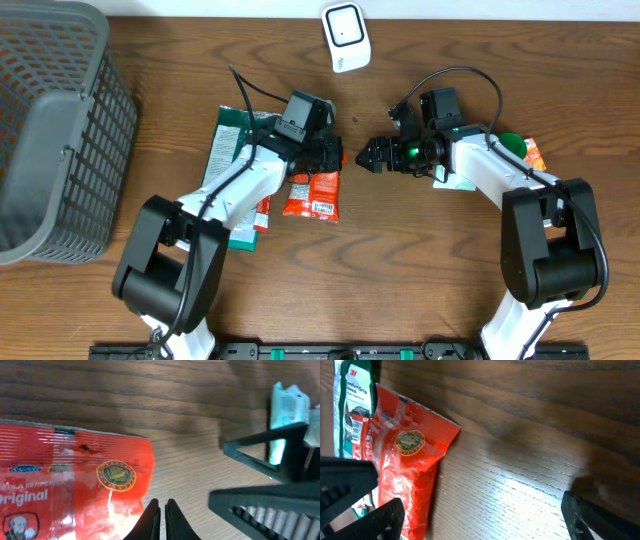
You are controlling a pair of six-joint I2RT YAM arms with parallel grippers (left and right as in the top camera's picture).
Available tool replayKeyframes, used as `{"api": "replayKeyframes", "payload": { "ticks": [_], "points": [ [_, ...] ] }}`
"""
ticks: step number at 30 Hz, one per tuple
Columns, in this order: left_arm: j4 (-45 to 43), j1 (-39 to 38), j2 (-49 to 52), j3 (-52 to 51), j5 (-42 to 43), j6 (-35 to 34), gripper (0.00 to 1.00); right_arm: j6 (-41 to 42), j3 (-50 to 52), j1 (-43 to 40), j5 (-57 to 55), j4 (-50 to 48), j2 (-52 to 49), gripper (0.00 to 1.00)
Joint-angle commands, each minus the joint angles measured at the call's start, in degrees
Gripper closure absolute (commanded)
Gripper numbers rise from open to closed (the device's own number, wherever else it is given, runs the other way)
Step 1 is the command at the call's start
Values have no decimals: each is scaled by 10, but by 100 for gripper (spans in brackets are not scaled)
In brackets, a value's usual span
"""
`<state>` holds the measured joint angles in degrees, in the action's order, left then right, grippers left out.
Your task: Scan the item barcode
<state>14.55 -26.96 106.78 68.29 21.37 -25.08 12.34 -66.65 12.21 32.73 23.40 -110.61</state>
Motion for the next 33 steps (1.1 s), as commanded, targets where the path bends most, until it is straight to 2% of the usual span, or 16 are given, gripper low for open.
{"api": "replayKeyframes", "payload": {
  "ticks": [1, 7, 11, 15, 21, 24, 25, 29, 33],
  "points": [
    [-7, 1, 35, 4, -15, -5, 92, -10, 2, -16, -1, 2, 7, 4],
    [-30, 1, 86, 4, -15, -7, 92, -10, 2, -16, -1, 3, 7, 4],
    [-75, 2, 106, 4, -15, -5, 92, -7, 2, -14, -1, 2, 7, 4],
    [-106, 3, 87, 15, -15, -5, 92, -6, 2, -14, -1, 2, 7, 4],
    [-100, 3, 4, 28, -15, -5, 92, -6, 2, -14, -1, 2, 7, 3],
    [-58, 3, -32, 28, -25, -5, 91, -6, 2, -14, -1, 3, 7, 2],
    [-8, 3, -46, 28, -57, -5, 91, -6, 2, -14, -1, 5, 7, 2],
    [106, 3, -44, 28, -140, -5, 91, -6, 2, -12, -1, 7, 7, 2],
    [186, 3, -35, 17, -151, -5, 91, -6, 2, -9, -1, 7, 7, 2]
  ]
}}
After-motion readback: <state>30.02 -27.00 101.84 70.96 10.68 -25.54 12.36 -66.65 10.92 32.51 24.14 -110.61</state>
